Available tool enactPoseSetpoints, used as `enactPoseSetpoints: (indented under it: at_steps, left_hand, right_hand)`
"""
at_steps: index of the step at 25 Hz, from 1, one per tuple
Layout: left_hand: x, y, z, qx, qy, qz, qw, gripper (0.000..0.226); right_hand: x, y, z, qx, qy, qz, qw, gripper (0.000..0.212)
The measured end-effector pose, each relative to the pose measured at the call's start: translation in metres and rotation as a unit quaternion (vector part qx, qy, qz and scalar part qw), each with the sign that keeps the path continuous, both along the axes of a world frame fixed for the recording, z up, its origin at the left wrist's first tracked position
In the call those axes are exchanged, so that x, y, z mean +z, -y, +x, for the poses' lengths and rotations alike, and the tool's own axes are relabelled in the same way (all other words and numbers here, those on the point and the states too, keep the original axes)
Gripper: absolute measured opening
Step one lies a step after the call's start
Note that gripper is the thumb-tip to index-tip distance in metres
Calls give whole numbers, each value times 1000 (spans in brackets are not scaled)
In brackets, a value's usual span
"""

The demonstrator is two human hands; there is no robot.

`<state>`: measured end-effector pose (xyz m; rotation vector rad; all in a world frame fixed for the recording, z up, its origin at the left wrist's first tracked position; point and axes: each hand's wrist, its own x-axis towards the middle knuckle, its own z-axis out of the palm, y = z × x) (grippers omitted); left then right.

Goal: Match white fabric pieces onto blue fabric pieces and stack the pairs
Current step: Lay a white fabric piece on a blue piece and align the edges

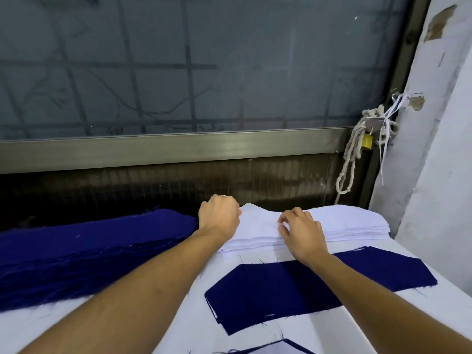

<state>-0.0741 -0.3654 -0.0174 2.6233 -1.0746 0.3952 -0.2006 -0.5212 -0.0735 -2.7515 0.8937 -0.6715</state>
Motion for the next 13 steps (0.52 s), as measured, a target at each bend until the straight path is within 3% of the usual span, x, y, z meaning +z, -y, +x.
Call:
enactPoseSetpoints:
  at_steps: [4,9,13]
  left_hand:
    - [15,-4,-12,-102,-49,-44,993,10]
    - [41,-21,-30,-150,-3,-61,987,22]
    - [67,-59,-32,-111,-30,-126,985,22]
  right_hand:
    - [15,-14,3,79,76,8,994,53]
    - [46,-35,8,124,134,56,982,17]
    - [72,-42,-20,139,155,155,966,18]
